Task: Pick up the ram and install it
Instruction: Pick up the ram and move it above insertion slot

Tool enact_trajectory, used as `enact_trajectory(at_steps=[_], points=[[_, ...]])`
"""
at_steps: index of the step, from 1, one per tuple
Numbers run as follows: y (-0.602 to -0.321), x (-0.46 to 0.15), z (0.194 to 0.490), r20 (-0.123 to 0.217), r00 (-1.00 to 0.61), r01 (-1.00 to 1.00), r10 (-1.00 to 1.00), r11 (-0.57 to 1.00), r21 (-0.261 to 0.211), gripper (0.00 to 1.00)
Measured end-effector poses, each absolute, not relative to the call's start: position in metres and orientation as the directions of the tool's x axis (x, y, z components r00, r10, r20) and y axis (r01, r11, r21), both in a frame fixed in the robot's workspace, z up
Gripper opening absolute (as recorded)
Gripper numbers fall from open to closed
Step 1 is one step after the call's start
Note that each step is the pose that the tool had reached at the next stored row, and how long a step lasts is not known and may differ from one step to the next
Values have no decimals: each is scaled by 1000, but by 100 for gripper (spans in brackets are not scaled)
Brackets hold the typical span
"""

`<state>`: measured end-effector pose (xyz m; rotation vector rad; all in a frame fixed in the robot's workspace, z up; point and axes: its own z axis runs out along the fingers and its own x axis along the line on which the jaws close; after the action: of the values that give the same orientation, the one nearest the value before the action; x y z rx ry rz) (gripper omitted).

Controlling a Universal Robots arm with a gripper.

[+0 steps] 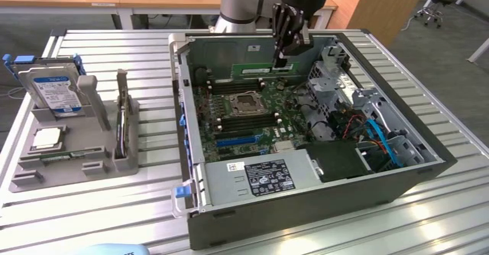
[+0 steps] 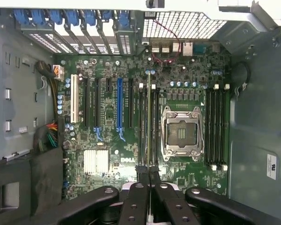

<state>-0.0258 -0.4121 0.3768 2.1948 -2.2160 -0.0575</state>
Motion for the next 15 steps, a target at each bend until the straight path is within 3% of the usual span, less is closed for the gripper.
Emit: enact_trajectory(at_steps=[15], points=[[-412, -26, 360, -10, -10, -999, -1000, 9, 42, 12]])
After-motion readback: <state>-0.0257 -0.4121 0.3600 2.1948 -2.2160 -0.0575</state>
